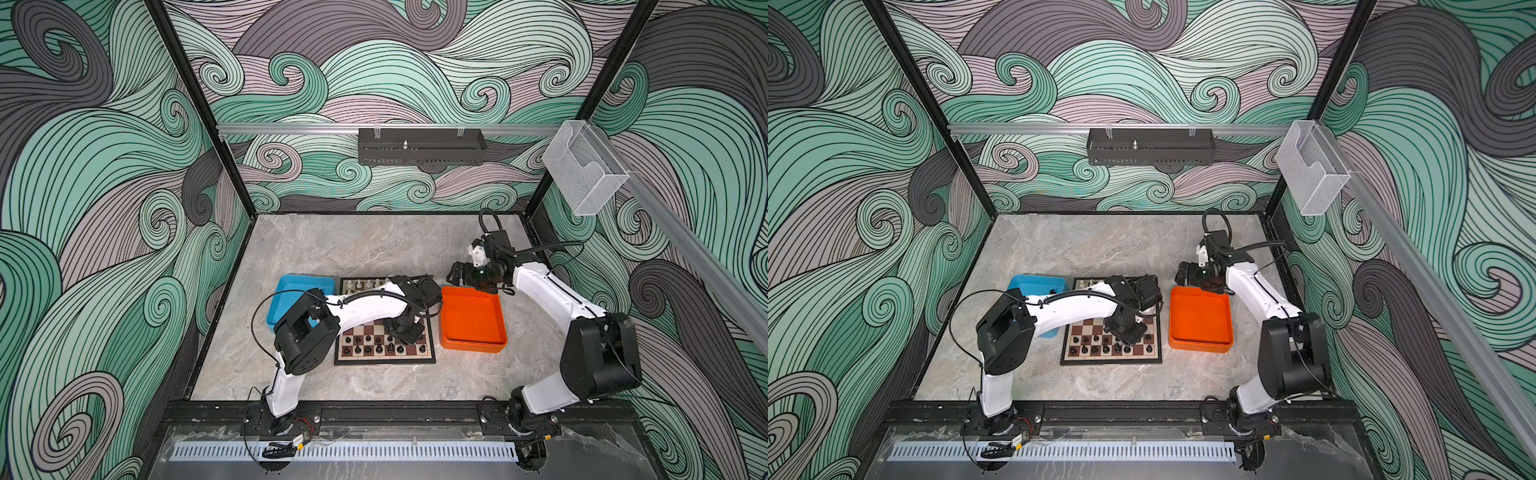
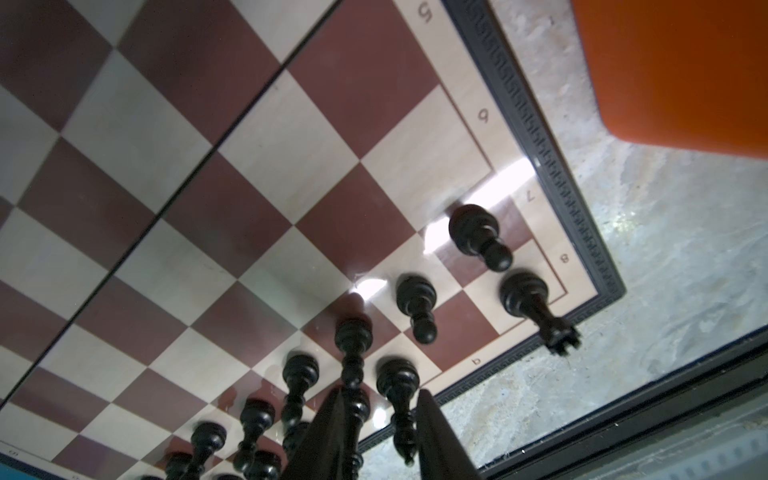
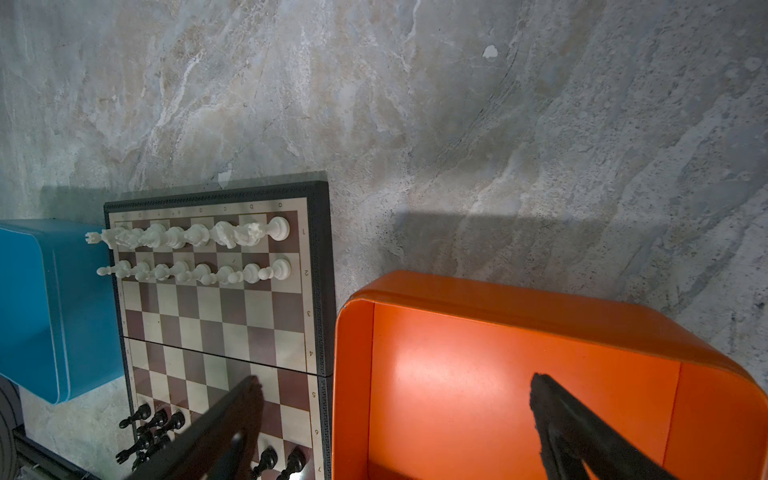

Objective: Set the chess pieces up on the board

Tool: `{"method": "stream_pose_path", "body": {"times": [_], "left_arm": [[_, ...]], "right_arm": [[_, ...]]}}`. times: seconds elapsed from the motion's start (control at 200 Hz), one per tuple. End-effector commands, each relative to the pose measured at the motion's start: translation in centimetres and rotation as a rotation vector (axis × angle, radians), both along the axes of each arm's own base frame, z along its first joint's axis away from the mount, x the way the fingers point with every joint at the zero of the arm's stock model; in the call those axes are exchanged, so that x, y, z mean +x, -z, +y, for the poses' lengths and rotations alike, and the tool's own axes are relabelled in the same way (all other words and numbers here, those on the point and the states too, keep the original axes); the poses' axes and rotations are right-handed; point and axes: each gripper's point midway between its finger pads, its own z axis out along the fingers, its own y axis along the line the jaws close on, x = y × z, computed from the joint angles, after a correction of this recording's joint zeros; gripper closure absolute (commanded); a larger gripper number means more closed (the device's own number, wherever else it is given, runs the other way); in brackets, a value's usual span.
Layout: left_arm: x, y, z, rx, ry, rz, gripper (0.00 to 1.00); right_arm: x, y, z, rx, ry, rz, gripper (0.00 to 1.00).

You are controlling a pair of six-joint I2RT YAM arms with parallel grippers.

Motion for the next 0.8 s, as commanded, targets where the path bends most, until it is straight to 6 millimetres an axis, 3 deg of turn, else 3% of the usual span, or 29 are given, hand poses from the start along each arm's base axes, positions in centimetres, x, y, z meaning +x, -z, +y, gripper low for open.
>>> {"method": "stream_pose_path", "body": {"times": [0.0, 0.19, 0.445, 0.645, 0.796], "left_arm": [[0.8, -2.5, 0.5, 0.026, 0.005, -0.065, 0.62], [1.9, -4.5, 0.4, 0.015, -0.001, -0.119, 0.57], [4.7, -8.5, 1.5, -0.071, -0.073, -0.182, 0.3], [9.3, -11.1, 5.2, -0.106, -0.197, -0.264, 0.12], [14.3, -13.5, 10.1, -0.134, -0.364, -0.351, 0.04]], "right_arm": [[-0.2, -0.6, -0.3, 0.0, -0.005, -0.015, 0.0], [-0.2, -1.1, -0.1, 0.008, -0.009, -0.021, 0.0], [-0.1, -2.0, -2.0, -0.021, 0.077, -0.038, 0.0], [0.3, -2.1, -0.8, 0.097, 0.04, -0.019, 0.0], [0.6, -3.0, 1.5, 0.147, -0.018, 0.017, 0.04]]}}
